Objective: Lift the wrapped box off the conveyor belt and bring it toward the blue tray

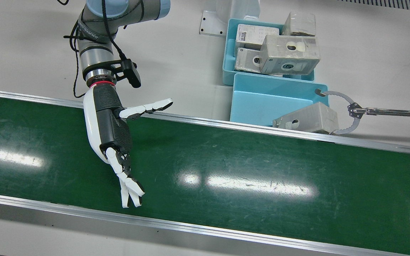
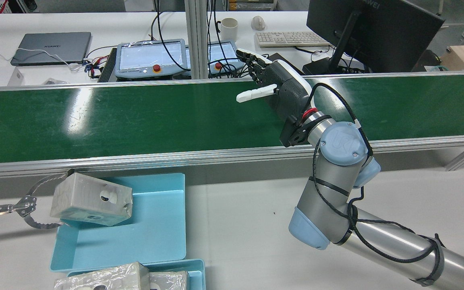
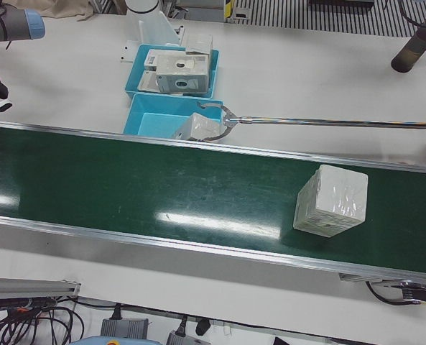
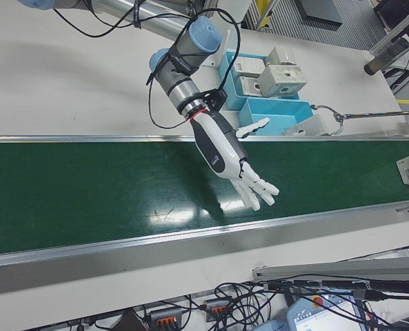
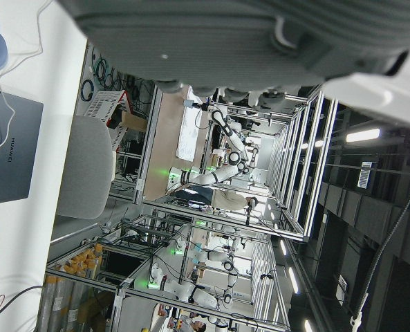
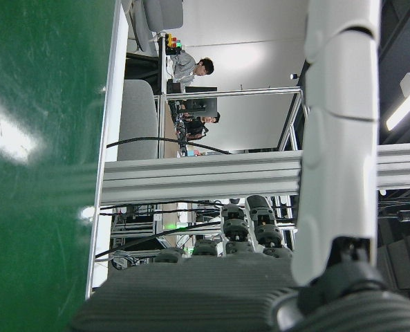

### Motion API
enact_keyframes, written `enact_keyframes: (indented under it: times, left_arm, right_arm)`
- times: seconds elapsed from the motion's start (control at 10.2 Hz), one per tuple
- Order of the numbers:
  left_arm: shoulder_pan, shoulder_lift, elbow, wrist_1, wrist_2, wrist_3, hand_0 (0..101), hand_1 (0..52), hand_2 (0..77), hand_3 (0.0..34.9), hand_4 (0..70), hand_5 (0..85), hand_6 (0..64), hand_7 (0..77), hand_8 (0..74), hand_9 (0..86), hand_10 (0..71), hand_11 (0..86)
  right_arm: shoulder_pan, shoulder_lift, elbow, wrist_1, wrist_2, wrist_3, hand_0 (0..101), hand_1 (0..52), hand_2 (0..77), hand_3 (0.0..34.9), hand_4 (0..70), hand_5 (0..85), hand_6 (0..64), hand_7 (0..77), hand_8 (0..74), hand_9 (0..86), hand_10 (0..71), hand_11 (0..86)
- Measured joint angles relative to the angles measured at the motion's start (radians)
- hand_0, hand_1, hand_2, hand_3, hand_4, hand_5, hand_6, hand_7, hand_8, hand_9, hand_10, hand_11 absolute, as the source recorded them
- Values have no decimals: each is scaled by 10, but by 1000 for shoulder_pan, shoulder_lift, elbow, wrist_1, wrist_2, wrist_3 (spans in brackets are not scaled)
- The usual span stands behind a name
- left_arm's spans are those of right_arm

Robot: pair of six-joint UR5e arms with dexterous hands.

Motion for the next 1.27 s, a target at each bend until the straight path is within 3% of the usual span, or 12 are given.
enact_keyframes:
  times: [1.27]
  left_arm:
    - [0, 0, 0, 0, 0, 0, 0, 0, 11, 0, 0, 11, 5, 5, 5, 5, 0, 5]
  right_arm:
    - [2, -3, 2, 0, 1, 2, 487, 142, 33, 5, 76, 125, 16, 16, 0, 16, 0, 16]
